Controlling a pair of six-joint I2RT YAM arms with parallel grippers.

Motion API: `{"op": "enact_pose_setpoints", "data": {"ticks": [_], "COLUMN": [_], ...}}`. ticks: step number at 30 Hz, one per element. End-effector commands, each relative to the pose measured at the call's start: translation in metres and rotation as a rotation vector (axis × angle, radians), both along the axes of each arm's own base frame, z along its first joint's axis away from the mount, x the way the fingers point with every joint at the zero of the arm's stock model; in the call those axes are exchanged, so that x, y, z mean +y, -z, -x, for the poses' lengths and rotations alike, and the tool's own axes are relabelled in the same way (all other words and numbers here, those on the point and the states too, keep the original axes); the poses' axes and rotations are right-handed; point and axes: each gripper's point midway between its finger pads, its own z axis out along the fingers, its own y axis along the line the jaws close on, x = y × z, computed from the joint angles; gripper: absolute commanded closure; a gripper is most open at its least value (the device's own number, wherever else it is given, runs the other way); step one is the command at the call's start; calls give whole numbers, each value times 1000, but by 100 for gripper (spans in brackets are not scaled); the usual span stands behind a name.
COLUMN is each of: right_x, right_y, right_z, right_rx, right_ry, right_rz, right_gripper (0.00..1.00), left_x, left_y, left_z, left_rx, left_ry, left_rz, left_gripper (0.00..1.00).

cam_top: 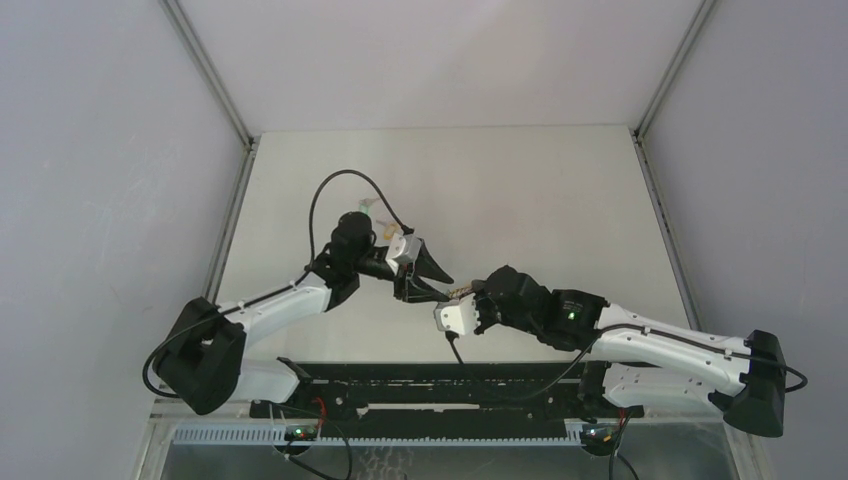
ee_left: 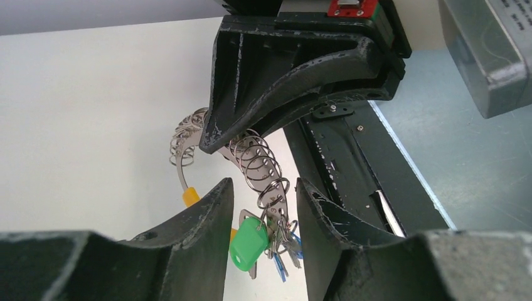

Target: Put the keys on the keyring

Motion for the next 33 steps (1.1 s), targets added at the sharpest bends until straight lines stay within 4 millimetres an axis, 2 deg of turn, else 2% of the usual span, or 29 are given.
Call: {"op": "enact_pose_setpoints", "data": {"ticks": [1, 6, 11, 17, 24, 29, 30, 33], "right_x": [14, 13, 12, 12, 11, 13, 13, 10], "right_y": [-30, -28, -25, -26, -21, -23, -23, -25], "right_z": [-3, -3, -4, -5, -8, -11, -12, -16], "right_rx": [-48, -41, -36, -30, -5, 17, 23, 37], "right_ry": [-17, -13, -4, -2, 8, 26, 37, 85], "right_rz": [-83, -78, -68, -76, -78, -115, -124, -153], "right_gripper": [100, 100, 100, 100, 100, 100, 99, 86], "left_x": [-7, -5, -3, 0, 3, 7, 7, 12], "left_y": [-15, -12, -10, -8, -19, -20, -19, -15], "left_z": [-1, 1, 2, 5, 9, 1, -3, -15], "left_rx": [-36, -44, -58, -58, -105, -124, -118, -98], "left_ry": [47, 53, 63, 66, 56, -39, -74, -180], "left_rz": [9, -25, -53, -74, -55, -79, -92, -145], "left_gripper": [55, 59, 71, 79, 98, 100, 100, 100]}}
